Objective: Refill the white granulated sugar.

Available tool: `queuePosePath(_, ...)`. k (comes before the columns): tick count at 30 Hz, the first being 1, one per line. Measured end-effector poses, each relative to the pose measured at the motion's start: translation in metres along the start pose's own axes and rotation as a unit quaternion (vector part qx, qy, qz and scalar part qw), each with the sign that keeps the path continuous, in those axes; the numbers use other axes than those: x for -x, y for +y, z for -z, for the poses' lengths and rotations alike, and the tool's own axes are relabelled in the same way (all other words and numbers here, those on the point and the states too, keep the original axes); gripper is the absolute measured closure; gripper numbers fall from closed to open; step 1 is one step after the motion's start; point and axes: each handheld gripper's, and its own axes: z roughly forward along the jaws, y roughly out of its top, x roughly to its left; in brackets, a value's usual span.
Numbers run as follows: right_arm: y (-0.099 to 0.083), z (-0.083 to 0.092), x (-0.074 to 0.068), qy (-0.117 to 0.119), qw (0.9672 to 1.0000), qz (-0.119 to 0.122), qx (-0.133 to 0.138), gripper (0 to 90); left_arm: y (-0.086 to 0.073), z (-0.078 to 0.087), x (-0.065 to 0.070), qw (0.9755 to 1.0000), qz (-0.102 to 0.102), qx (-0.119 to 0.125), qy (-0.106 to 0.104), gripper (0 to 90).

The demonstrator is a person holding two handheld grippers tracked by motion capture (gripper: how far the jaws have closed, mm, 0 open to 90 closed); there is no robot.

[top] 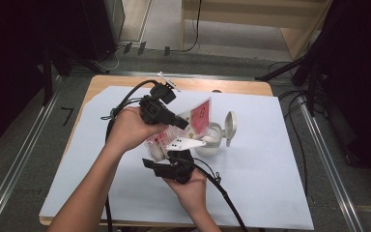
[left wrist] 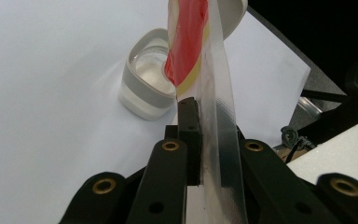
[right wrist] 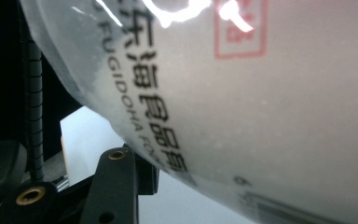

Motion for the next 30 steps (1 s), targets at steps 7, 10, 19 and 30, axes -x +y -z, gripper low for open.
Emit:
queuePosePath(7, -0.007, -0.003, 0.007, 0.010, 0.9998, -0.017, -0.006, 55.6, -0.009, -0.004, -0.002, 1.0000, 0.004, 0.003, 0.004, 86.3)
queuePosePath(10, -0.010, -0.004, 0.008, 0.003, 0.9999, -0.013, -0.009, 55.6, -0.013, -0.006, -0.002, 1.0000, 0.001, 0.008, -0.001, 86.6)
queuePosePath(19, -0.012, -0.006, 0.008, -0.003, 0.9998, 0.005, -0.018, 55.3, -0.018, -0.004, -0.003, 1.0000, -0.002, 0.008, -0.004, 87.4)
queuePosePath(30, -0.014, -0.008, 0.010, -0.007, 0.9997, 0.009, -0.022, 55.8, -0.028, 0.003, -0.008, 0.9997, 0.000, 0.021, -0.012, 89.2)
